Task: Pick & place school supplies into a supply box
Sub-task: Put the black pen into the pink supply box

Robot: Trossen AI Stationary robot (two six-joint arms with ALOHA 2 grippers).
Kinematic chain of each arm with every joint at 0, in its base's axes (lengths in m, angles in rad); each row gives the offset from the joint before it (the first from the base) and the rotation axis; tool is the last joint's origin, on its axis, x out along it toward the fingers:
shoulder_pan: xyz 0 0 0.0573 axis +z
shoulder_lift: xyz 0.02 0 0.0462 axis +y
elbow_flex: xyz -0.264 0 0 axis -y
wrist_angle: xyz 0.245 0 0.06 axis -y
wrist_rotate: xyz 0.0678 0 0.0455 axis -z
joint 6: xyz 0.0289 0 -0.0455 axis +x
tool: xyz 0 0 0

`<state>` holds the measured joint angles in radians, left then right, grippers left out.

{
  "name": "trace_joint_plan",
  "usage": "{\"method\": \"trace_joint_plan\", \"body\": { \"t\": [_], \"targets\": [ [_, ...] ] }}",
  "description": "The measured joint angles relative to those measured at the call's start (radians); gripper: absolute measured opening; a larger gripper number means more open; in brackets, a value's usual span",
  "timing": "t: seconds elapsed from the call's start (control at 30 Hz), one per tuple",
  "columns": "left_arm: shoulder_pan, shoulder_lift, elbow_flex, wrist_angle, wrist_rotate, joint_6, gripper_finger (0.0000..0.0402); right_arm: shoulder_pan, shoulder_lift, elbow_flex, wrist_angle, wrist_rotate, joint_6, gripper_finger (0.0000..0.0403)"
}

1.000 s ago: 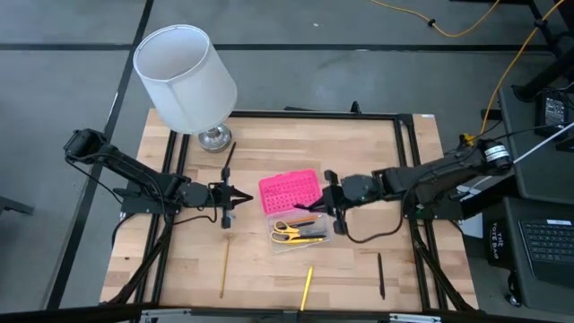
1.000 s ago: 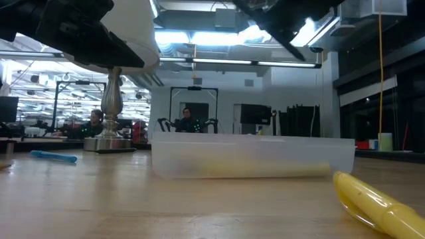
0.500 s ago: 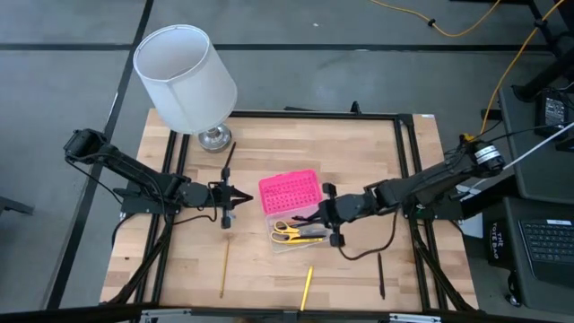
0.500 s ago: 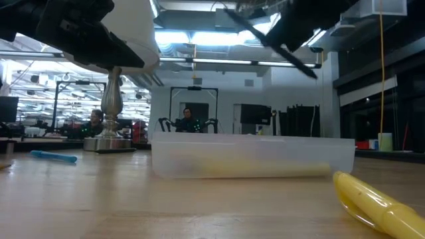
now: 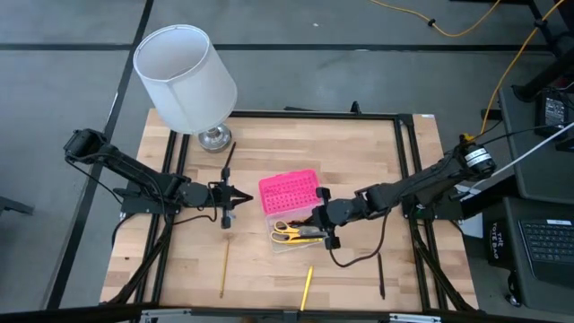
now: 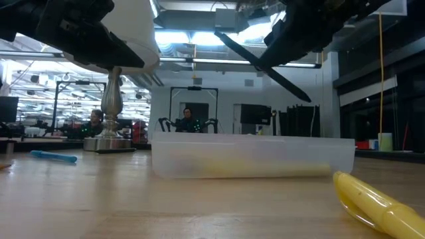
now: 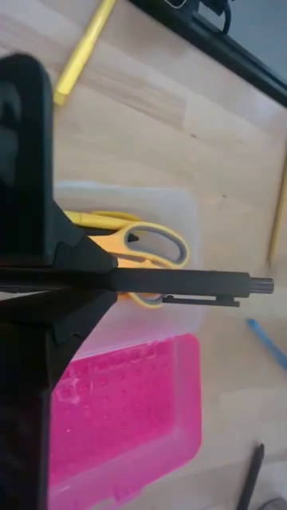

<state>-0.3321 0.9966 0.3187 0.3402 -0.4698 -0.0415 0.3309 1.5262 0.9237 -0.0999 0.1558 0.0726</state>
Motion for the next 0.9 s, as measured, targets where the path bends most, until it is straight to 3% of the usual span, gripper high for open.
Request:
{"method": "trace_joint_plan", "body": {
  "t": [0.43, 0.9],
  "targets": [
    [0.0, 0.0, 0.0, 0.0, 0.0, -0.025, 0.0006, -0.015, 0.007, 0.0, 0.001, 0.0, 0.0, 0.0027],
    [0.0, 0.0, 0.0, 0.0, 0.0, -0.027, 0.0006, -0.074, 0.15, 0.0, 0.012, -0.054, -0.042, 0.0027]
  ]
}}
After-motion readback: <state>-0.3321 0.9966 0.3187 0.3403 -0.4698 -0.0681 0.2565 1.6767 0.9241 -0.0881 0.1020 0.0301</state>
